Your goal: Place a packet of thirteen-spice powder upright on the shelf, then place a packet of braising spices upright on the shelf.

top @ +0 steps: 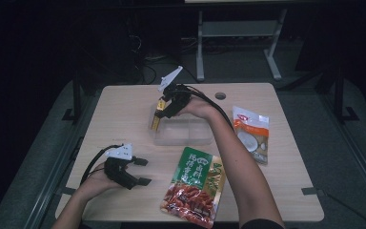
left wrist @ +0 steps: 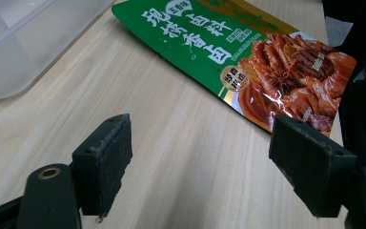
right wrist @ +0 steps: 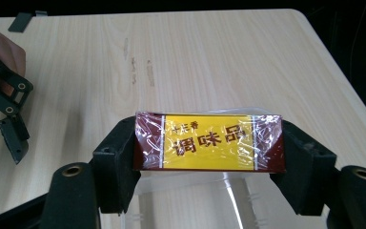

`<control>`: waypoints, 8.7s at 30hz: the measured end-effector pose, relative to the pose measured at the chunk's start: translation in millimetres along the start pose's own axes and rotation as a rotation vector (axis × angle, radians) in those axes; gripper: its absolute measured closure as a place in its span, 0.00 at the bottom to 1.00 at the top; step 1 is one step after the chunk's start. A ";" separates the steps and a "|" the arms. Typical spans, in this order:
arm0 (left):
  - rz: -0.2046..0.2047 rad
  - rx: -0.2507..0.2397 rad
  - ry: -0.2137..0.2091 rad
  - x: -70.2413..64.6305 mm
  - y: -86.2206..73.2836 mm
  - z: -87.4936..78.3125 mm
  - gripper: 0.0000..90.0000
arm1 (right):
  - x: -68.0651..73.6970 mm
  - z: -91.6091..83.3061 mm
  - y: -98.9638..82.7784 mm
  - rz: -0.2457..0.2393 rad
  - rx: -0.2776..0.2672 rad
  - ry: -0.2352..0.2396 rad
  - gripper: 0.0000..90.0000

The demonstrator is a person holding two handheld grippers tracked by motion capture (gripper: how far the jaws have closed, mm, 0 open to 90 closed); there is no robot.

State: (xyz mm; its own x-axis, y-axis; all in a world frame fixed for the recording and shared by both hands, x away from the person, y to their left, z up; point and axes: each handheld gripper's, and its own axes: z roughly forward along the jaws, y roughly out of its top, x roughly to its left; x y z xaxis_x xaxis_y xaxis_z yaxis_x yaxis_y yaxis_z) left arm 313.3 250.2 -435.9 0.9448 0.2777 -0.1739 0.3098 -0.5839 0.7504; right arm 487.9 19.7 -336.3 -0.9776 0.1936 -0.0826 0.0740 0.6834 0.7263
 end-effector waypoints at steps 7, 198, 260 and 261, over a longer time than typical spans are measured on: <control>0.007 0.006 -0.003 0.2 0.2 1.3 0.24 | 0.0 9.7 1.3 0.007 0.010 0.007 0.35; 0.010 0.134 0.024 -45.1 36.2 54.0 0.49 | 158.5 -124.6 -247.4 0.457 0.031 -0.252 0.18; 0.055 0.096 -0.008 -16.4 31.6 75.1 0.99 | 152.5 -123.3 -248.7 0.550 -0.002 -0.219 0.15; 0.056 0.088 -0.003 -16.7 32.3 73.7 0.99 | 152.4 -124.3 -247.4 0.556 -0.001 -0.222 0.14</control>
State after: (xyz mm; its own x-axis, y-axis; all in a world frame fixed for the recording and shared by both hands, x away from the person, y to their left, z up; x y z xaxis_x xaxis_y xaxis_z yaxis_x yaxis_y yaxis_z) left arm 315.4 170.5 -455.7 0.9611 0.2406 -0.1358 0.2649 -0.6629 0.7002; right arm 296.1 -207.3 -443.7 -0.7277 0.6646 0.1697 0.5624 0.4366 0.7022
